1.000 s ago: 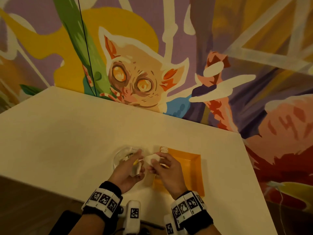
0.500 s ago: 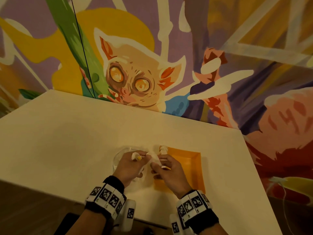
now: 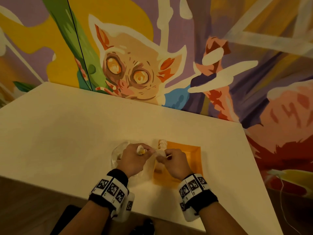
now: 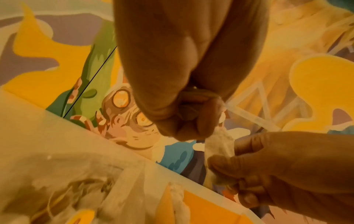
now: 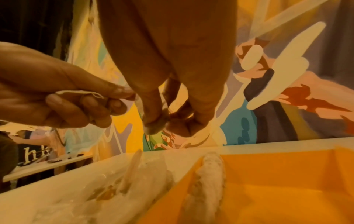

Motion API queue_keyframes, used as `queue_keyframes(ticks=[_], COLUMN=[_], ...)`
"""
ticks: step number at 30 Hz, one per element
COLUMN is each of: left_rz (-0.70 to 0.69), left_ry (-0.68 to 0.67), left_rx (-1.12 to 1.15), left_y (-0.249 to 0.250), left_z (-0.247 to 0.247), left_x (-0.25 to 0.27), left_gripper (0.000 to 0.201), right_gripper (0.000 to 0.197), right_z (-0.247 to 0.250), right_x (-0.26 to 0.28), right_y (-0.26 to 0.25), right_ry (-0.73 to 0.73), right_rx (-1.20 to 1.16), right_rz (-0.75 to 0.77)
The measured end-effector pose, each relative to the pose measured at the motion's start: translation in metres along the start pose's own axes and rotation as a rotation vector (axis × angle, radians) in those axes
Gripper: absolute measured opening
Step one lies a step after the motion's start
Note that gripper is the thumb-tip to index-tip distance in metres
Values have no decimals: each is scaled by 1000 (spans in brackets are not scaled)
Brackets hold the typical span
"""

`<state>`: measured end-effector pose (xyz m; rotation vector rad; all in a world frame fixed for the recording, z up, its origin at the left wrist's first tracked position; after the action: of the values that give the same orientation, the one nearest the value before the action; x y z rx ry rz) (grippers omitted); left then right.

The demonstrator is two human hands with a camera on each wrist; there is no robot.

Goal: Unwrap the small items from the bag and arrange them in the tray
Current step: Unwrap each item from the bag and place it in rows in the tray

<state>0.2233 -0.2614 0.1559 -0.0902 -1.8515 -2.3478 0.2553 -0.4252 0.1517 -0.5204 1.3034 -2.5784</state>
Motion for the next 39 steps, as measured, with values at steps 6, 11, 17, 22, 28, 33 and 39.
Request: queue_keyframes(ticks=[6, 11, 17, 22, 28, 33, 39], left_rz=[282, 396, 456, 458, 464, 479, 455], left_ry=[-82, -190, -161, -149, -154, -157, -147], left_rx=[28, -103, -293, -345, -311, -310, -306], left_y=[-37, -64, -75, -80, -79, -74, -73], left_z=[-22, -43, -49, -50, -51, -50, -50], left_x=[-4, -9, -13, -15, -13, -10, -10], left_gripper=[14, 28, 47, 35, 26, 21, 10], right_gripper=[13, 19, 24, 11, 22, 18, 33], right_z=[0, -17, -35, -38, -31, -29, -32], right_x=[-20, -32, -50, -55, -51, -48, -52], right_y=[48, 56, 59, 61, 57, 54, 59], right_ry=[-110, -138, -232, -166, -172, -202, -259], right_rx=[199, 296, 404, 366, 358, 375, 268], right_rz=[-301, -403, -491, -505, -464, -498, -523])
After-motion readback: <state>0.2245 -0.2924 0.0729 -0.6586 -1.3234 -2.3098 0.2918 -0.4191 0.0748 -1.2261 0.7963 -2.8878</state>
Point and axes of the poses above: each hand's wrist, its own x-axis away from the middle knuckle, its own z-axis out of the back of the hand, y = z × x, the point moved 4 cm from there along -x, towards the middle knuckle, and after that the axes turned 8 degrees about -y, right-handed, at the moved point
